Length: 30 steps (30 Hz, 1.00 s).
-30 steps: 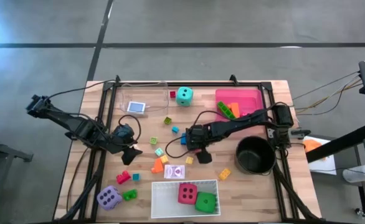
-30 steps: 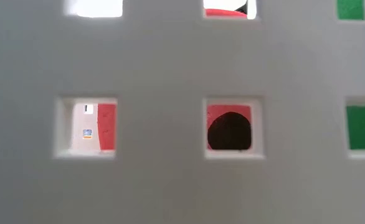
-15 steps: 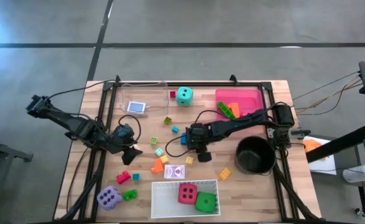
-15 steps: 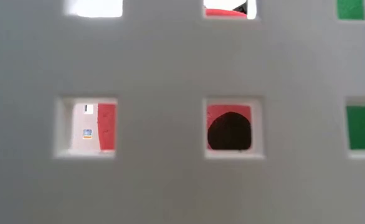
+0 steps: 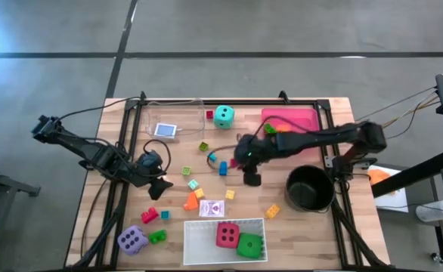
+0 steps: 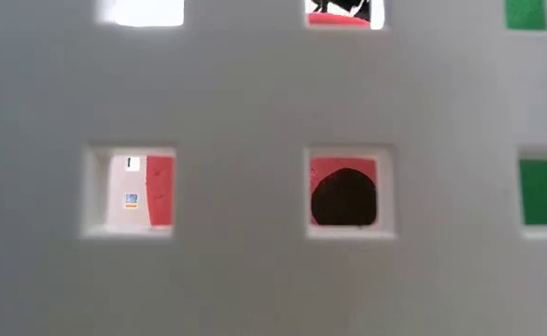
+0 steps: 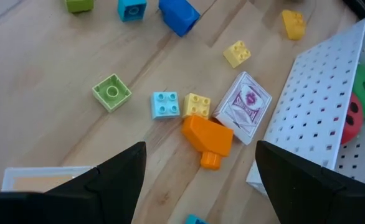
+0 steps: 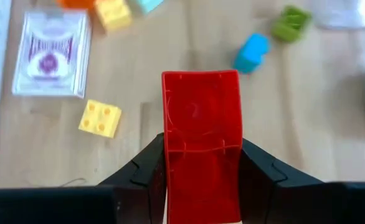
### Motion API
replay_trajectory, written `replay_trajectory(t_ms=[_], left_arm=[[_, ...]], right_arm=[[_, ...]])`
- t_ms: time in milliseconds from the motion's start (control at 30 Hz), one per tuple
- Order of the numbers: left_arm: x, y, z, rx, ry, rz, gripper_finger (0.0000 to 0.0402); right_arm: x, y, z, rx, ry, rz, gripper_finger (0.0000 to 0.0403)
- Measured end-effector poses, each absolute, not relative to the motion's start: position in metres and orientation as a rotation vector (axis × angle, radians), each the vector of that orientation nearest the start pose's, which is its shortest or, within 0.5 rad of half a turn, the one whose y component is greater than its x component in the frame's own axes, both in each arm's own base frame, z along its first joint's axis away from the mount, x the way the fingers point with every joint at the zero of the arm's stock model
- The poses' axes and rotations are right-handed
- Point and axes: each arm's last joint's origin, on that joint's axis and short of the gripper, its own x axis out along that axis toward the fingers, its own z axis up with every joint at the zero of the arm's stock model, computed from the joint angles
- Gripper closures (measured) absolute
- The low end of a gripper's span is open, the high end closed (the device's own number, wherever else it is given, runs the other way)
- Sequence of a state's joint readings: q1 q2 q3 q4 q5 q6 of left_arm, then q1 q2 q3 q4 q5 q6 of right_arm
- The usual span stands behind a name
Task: Pick & Place Toys
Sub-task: Put the red game piece into the red bin
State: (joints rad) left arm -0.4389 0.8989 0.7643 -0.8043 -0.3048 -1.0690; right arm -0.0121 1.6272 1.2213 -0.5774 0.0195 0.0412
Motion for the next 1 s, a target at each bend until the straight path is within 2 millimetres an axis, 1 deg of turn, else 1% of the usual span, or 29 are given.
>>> replay_trajectory(t_ms=[133, 233, 367, 533, 667, 800, 1000], left_arm=[[0.152, -0.061, 0.259, -0.762, 0.812, 0.398, 0.0097], [0.153, -0.061, 0.259, -0.846, 0.800, 0.443, 0.0097], [0.155, -0.061, 0.257, -0.912, 0.799, 0.488, 0.0097], [0.161, -0.063, 0.255, -0.923, 0.807, 0.507, 0.0097], [0.164, -0.065, 0.258, -0.931, 0.805, 0.499, 0.0097], [0.164, -0.065, 0.261, -0.936, 0.798, 0.496, 0.0098], [0.165, -0.064, 0.262, -0.958, 0.789, 0.500, 0.0098]], right_arm=[[0.312, -0.026, 0.273, 0.122, 0.930, -0.198, 0.0277], [0.290, -0.044, 0.286, 0.212, 0.906, -0.330, 0.0277], [0.258, -0.069, 0.291, 0.349, 0.901, -0.510, 0.0277], [0.221, -0.099, 0.275, 0.526, 0.979, -0.745, 0.0277], [0.198, -0.120, 0.260, 0.653, 1.047, -0.901, 0.0277], [0.182, -0.135, 0.246, 0.728, 1.092, -0.999, 0.0277], [0.168, -0.150, 0.223, 0.776, 1.182, -1.062, 0.0277]])
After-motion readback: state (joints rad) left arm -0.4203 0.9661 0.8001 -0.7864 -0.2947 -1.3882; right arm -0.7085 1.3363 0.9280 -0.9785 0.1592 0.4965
